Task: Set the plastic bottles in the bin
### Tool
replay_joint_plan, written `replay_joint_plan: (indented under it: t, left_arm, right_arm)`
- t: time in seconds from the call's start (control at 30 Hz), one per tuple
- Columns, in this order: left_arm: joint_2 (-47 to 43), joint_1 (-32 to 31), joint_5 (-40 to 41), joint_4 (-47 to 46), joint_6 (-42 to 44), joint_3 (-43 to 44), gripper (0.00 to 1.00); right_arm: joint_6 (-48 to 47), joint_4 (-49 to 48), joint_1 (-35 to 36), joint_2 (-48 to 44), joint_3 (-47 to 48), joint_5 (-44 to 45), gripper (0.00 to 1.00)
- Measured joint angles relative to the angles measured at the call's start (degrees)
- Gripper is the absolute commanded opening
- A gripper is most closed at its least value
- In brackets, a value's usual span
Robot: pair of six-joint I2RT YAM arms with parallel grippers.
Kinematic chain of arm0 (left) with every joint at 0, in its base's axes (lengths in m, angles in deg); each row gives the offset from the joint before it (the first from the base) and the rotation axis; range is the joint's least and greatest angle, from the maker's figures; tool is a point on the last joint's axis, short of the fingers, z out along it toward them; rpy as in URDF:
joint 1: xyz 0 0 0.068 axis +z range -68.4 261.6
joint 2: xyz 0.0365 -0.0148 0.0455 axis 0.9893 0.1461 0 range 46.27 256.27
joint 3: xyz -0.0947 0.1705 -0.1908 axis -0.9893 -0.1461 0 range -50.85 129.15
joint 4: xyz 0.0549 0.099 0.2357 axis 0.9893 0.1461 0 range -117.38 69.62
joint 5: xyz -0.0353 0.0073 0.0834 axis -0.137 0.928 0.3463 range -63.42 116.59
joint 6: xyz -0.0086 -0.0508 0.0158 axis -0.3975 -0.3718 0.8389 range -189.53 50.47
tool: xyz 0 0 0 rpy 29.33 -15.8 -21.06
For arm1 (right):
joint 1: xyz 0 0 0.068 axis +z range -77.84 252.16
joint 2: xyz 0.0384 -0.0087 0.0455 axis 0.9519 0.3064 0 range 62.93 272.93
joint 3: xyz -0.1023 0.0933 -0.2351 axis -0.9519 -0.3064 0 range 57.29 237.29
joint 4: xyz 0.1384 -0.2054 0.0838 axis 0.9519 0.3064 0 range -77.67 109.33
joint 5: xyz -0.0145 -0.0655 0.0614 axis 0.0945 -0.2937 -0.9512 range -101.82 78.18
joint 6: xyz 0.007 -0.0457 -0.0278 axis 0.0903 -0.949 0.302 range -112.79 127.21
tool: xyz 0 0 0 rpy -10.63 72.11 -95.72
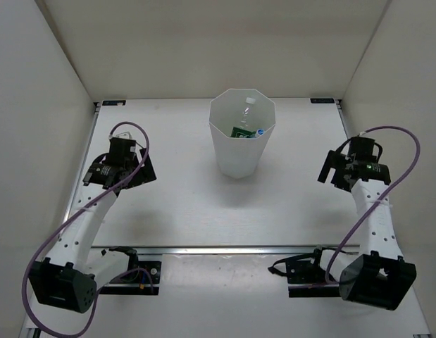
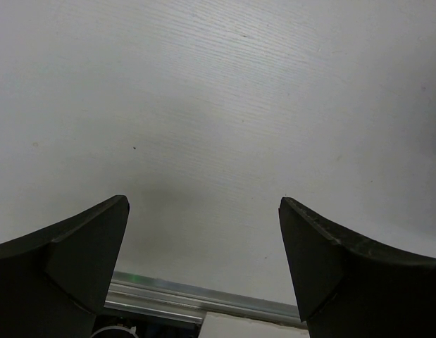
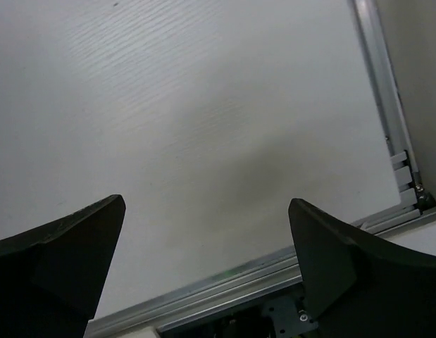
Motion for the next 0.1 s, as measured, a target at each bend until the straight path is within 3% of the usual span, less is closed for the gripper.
replay_joint_plan:
  t: [0.1]
  left_arm:
    - [0.0, 0.0, 0.0, 0.0, 0.0, 0.3, 0.99]
  right_arm:
    - [0.5, 1.6, 2.7, -1.4, -1.4, -0.9, 1.0]
